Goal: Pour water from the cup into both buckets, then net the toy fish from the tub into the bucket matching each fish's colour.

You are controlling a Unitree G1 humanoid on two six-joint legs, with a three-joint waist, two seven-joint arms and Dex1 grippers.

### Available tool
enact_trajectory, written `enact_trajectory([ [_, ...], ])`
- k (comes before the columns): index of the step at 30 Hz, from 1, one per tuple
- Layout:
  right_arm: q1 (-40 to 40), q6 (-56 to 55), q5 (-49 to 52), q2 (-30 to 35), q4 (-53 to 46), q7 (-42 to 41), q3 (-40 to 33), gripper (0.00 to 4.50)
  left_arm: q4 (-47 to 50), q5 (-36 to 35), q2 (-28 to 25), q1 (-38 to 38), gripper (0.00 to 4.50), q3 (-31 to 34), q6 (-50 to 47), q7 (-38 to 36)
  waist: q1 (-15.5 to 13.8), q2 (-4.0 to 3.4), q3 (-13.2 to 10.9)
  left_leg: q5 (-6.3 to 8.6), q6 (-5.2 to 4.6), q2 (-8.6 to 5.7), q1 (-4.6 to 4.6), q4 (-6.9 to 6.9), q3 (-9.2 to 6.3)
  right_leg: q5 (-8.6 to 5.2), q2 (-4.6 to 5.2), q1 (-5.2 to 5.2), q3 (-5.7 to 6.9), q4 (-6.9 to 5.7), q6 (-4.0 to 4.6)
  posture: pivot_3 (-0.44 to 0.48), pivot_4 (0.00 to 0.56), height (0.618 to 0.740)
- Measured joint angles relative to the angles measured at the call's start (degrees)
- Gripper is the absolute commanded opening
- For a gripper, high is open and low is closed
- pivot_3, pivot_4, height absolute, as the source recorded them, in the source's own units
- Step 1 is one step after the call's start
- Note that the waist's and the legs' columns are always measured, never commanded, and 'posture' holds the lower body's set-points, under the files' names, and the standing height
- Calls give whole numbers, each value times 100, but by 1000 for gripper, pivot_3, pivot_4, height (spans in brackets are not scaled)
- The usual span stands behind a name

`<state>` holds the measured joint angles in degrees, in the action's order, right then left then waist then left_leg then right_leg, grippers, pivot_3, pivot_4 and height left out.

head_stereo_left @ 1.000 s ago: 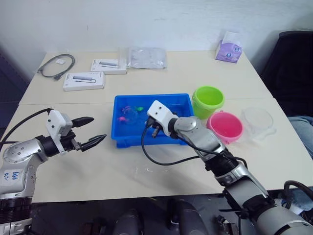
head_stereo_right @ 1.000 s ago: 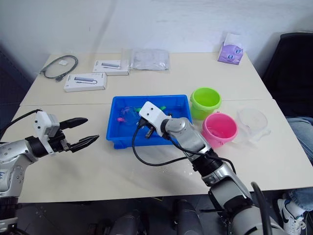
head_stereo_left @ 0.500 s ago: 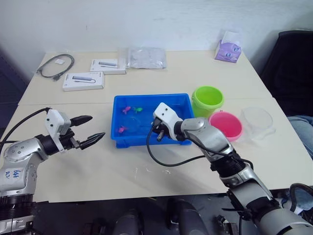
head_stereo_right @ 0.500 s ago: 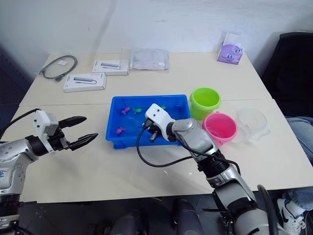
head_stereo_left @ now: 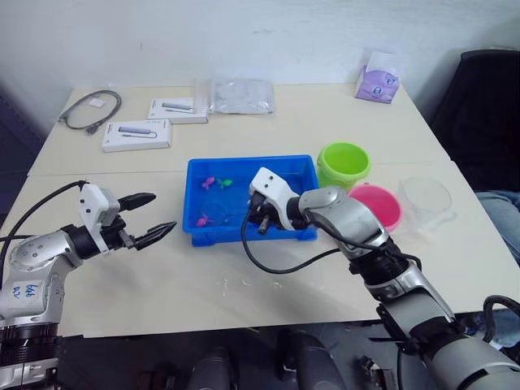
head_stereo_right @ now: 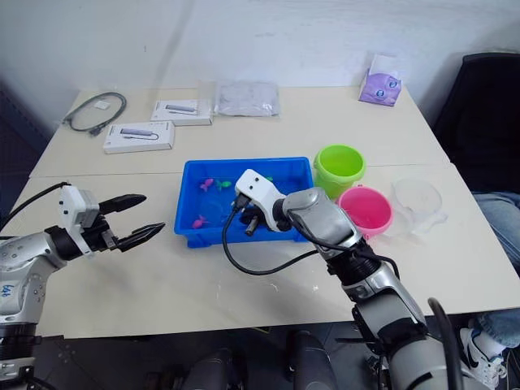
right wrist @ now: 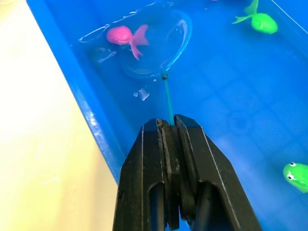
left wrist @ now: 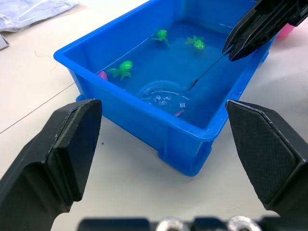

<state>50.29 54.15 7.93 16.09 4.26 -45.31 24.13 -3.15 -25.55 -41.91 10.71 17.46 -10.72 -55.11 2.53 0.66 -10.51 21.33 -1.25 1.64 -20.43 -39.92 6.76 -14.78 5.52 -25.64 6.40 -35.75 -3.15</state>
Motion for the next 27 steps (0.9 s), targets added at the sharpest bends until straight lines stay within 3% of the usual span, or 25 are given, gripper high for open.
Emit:
enact_trajectory([
  [13, 214, 788, 636, 175, 28, -448, -296, 0, -105, 4, 81, 0, 4425, -59, 156, -1, 46, 0, 0, 1, 1, 1, 0, 3, -1, 0, 0, 0, 1, 2, 0, 0, 150, 740],
  [27, -605, 1759, 1647, 828, -1127, -153, -1796, 0, -191, 12, 295, 38, 4425, -258, 405, -78, -67, 0, 0, 2, 2, 0, -1, 10, -3, 0, 2, 0, 4, 12, 0, 0, 150, 740],
])
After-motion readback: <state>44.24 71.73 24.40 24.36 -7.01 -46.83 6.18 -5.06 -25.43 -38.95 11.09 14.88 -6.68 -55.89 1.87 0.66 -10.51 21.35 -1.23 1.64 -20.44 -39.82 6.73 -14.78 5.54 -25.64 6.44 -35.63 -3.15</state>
